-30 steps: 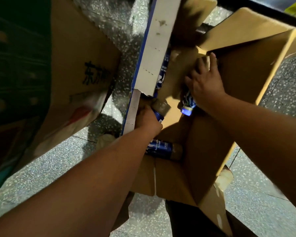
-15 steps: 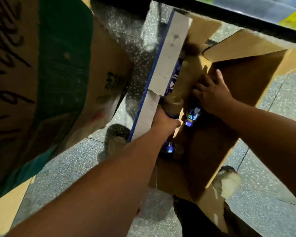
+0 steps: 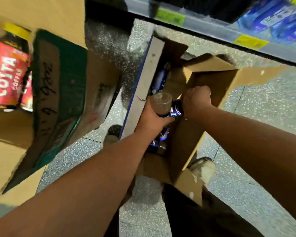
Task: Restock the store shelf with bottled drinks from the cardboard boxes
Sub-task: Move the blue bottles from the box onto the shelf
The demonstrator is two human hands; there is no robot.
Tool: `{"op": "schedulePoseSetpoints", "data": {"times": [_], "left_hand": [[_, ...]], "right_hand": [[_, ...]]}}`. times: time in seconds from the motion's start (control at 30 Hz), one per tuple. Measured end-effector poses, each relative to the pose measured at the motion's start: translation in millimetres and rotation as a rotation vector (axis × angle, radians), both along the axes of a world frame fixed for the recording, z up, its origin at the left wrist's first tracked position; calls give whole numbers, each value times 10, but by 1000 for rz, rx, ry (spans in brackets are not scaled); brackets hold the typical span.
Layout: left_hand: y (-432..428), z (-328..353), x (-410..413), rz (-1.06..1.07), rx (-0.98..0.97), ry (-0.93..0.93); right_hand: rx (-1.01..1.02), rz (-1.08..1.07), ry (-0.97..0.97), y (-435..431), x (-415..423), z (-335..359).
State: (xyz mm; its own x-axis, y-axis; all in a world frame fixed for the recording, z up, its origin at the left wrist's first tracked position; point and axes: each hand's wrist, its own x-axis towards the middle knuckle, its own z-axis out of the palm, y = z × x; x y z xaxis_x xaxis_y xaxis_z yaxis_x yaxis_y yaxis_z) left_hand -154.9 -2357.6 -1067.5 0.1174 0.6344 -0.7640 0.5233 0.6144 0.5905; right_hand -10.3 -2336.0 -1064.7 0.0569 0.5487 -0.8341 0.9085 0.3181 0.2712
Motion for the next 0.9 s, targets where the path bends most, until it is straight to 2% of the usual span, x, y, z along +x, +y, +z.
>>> {"op": "schedulePoseSetpoints", "data": {"times": [0.1,0.2,0.33,0.43,0.57,0.7,0.77,0.9], "left_hand": [[104,379,39,33,103,102],[179,809,115,79,152,175],[248,1283,184,198,157,171],[288,1654,224,225,139,109],[380,2084,188,123,180,105],[453,2426,22,-7,175,120],[427,2624,-52,66,149,79],[324,2989,-102,354,45,77]], "right_hand": [[46,-283,61,-10,103,418],[91,-471,103,-64,200,802],[121,-827,100,-191,266,1242],[92,-1006,147,-264,226,1600],[272,-1183,107,-347,139,2085],[400,-1288,162,-455,35,2519],[412,-1355,200,-532,-17,2676],[461,-1527,270,-666,-137,2968]]}}
